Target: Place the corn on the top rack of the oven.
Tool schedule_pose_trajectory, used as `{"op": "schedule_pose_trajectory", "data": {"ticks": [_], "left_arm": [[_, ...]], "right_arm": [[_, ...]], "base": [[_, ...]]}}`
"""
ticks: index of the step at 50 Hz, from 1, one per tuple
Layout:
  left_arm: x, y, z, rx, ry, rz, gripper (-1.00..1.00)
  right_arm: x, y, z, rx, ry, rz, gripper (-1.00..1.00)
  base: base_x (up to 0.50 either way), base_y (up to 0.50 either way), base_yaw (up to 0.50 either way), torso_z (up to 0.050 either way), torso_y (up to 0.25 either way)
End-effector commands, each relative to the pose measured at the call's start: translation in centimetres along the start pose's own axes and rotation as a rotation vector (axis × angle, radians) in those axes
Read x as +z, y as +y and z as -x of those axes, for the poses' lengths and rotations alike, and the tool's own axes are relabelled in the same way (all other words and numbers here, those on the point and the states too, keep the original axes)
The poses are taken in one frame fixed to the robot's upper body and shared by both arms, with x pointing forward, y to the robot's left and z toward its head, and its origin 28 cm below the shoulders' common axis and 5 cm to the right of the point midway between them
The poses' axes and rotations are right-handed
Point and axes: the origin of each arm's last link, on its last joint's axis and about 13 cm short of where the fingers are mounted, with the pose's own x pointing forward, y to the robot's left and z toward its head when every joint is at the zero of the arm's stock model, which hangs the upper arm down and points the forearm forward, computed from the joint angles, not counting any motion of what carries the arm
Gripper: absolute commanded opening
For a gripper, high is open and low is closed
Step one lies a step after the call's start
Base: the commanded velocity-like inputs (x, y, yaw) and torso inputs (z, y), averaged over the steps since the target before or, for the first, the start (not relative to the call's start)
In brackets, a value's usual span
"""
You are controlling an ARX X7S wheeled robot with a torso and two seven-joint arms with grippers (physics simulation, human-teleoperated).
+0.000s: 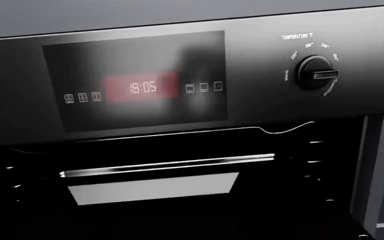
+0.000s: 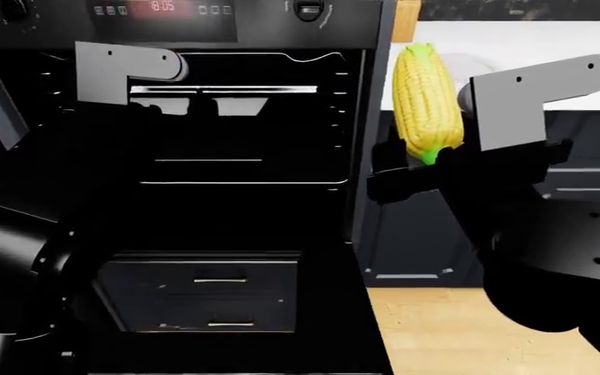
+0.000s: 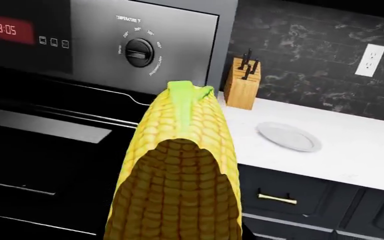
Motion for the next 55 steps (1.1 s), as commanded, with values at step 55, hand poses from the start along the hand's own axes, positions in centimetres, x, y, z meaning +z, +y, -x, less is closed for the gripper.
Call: {"op": "schedule_pose_trajectory", "data": {"ticks": [55], "left_arm": [[-0.4,-0.1,0.1,-0.003,0.007,0.002,1.00]], "right_arm": [[-1.6,1.7,-1.9,0.084,0.074,0.041,-1.00]], "base": [[0.05,0.34,0.00,0.000,0.000]]}}
